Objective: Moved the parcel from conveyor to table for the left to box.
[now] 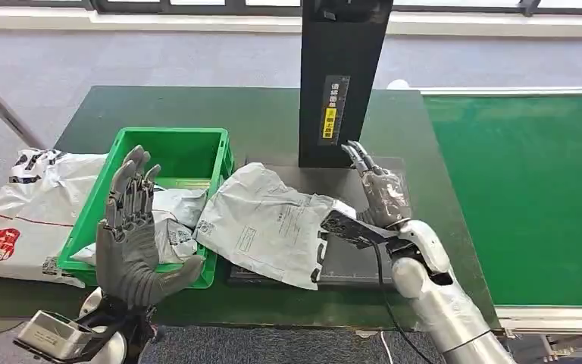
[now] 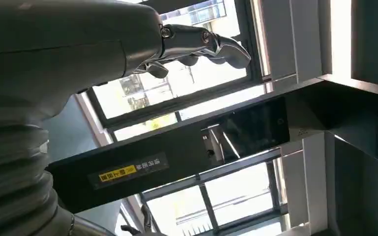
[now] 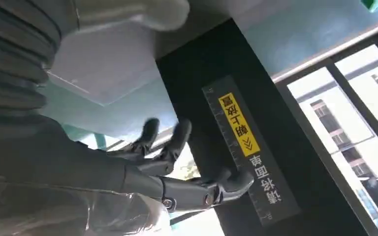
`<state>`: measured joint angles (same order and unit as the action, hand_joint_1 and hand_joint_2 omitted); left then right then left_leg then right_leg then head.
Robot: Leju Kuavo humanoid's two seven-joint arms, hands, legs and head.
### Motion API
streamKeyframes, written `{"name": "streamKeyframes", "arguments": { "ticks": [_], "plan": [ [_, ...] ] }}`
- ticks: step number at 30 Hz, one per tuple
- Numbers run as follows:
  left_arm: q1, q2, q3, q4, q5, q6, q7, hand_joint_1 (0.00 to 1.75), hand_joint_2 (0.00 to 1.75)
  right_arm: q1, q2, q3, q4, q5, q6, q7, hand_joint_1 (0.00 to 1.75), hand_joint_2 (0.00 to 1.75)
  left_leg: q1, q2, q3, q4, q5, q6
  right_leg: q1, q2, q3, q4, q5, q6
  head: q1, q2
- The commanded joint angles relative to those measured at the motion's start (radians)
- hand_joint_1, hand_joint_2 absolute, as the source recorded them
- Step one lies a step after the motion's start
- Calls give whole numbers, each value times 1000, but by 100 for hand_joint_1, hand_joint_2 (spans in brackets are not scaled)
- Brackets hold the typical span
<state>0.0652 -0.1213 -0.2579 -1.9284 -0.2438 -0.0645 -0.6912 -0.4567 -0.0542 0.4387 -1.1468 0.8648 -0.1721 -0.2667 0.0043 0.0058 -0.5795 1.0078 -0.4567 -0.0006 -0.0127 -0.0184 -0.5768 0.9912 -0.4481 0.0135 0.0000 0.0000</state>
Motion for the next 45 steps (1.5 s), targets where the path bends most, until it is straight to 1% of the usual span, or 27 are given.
{"name": "streamKeyframes", "arguments": {
  "ticks": [1,3,4,6,7,9,12,13,14,16,17,18,19,21,22,25,27,30,32,33,35,37,39,40,41,43,45],
  "plan": [
    [-34,16,-6,50,1,-9,3,0,175,-64,-10,97,110,-13,31,2,0,175,0,1,1,-2,1,-1,0,3,0,-2,2,-1,0,0],
    [-35,17,-6,49,1,-10,3,0,175,-67,-16,92,113,-20,36,3,0,175,0,2,1,-2,1,-1,0,4,0,-1,1,-1,0,0],
    [-34,20,-6,48,1,-10,3,0,175,-66,-26,89,113,-32,54,4,0,0,0,1,1,-1,0,0,0,2,0,0,1,-1,0,0],
    [-34,24,-5,49,2,-9,1,0,175,-62,-51,89,104,-41,80,0,0,0,0,0,1,-2,1,0,0,2,0,-2,1,-1,0,0],
    [-32,28,-3,50,2,-7,0,0,175,-57,-88,94,87,-31,86,-9,0,0,0,0,1,-3,1,0,0,2,0,-2,1,-1,0,0],
    [-18,37,0,46,-6,2,-6,0,175,-14,-123,31,13,-79,59,-34,0,0,0,-3,1,-2,1,0,0,-1,1,-2,0,-1,0,0],
    [-9,39,5,47,-33,15,0,0,175,97,-142,-154,-171,-232,44,-82,0,0,0,-5,1,-3,1,0,0,-2,2,-3,0,0,0,0],
    [-10,41,8,52,-56,22,18,0,175,147,-122,-236,-248,-318,42,-104,0,0,0,-5,0,-1,1,0,0,-4,1,-2,-1,0,0,0],
    [-18,46,6,67,-92,29,39,0,175,213,-97,-313,-336,-420,46,-136,0,175,0,-7,0,-1,1,0,0,-5,1,-2,-1,0,0,0],
    [-44,57,3,112,-151,35,75,0,175,348,-48,-422,-500,-579,112,-171,0,175,-1,-10,0,-2,1,0,-1,-8,3,-3,-2,-1,0,0],
    [-54,60,3,129,-174,42,77,0,175,390,-32,-444,-544,-594,137,-177,0,175,0,-10,0,-2,1,0,0,-8,3,-2,-2,-1,0,0],
    [-86,83,-21,168,-281,48,118,0,175,451,27,-488,-607,-624,157,-194,0,175,0,-12,1,-4,1,-1,0,-9,3,-4,-2,-2,0,0],
    [-98,79,-18,189,-284,50,117,0,175,476,43,-490,-631,-615,164,-198,0,175,-1,-9,0,-2,0,0,0,-7,1,-2,-2,-1,0,0],
    [-148,108,-44,249,-427,77,171,0,175,513,90,-501,-662,-644,195,-207,0,175,0,-12,4,-7,1,-2,0,-9,6,-6,-3,-3,0,0],
    [-157,107,-41,263,-425,76,170,0,175,517,95,-501,-664,-644,196,-207,0,175,0,-9,0,-2,-1,-1,0,-7,1,-2,-3,-2,0,0],
    [-166,108,-37,276,-425,76,169,0,175,509,97,-500,-660,-643,197,-208,0,175,0,-6,0,-2,-2,-2,0,-4,0,-2,-3,-2,0,0],
    [-195,132,-41,301,-487,99,193,0,175,505,104,-504,-650,-653,214,-216,0,175,0,-1,0,-2,-2,-3,0,-1,-2,-1,-2,-2,0,0],
    [-288,192,-41,399,-596,139,270,0,175,492,121,-508,-622,-694,276,-240,0,175,0,-2,-1,-1,-1,-3,0,-2,-3,-1,-2,-3,0,0],
    [-329,257,-50,472,-713,164,330,0,175,457,140,-504,-569,-709,300,-248,0,175,1,-2,0,-3,0,-4,1,0,-2,-2,0,-4,0,0],
    [-386,299,-84,536,-777,152,333,0,175,450,145,-495,-556,-716,305,-257,0,175,0,1,1,-3,0,-3,0,2,-2,-1,-1,-3,0,0],
    [-434,292,-79,589,-778,145,328,0,175,454,145,-486,-559,-720,307,-259,0,175,0,1,0,-2,0,-4,0,2,-3,0,0,-4,0,0],
    [-436,291,-79,589,-778,145,328,0,175,455,145,-486,-559,-720,307,-259,0,175,1,1,0,-1,1,-5,1,1,-4,0,0,-5,0,0],
    [-479,310,-126,612,-827,111,354,0,175,462,147,-488,-577,-721,310,-259,0,175,1,1,-1,-1,2,-5,1,2,-4,0,1,-5,0,0],
    [-566,337,-191,668,-889,77,384,0,175,468,157,-487,-600,-727,316,-255,0,175,1,0,-1,-2,2,-5,2,2,-4,0,1,-6,0,0],
    [-618,336,-205,704,-880,52,384,0,175,473,162,-482,-616,-729,320,-250,0,175,1,0,-2,0,1,-5,2,1,-4,2,0,-5,0,0],
    [-761,363,-326,831,-915,-69,368,0,175,486,170,-459,-631,-743,335,-252,0,175,2,-6,-4,0,4,-5,2,-4,-5,2,1,-6,0,0],
    [-900,356,-417,973,-889,-135,320,0,175,500,180,-436,-626,-758,325,-259,0,175,3,-6,-5,1,4,-5,3,-5,-5,2,1,-6,0,0]
  ]
}}
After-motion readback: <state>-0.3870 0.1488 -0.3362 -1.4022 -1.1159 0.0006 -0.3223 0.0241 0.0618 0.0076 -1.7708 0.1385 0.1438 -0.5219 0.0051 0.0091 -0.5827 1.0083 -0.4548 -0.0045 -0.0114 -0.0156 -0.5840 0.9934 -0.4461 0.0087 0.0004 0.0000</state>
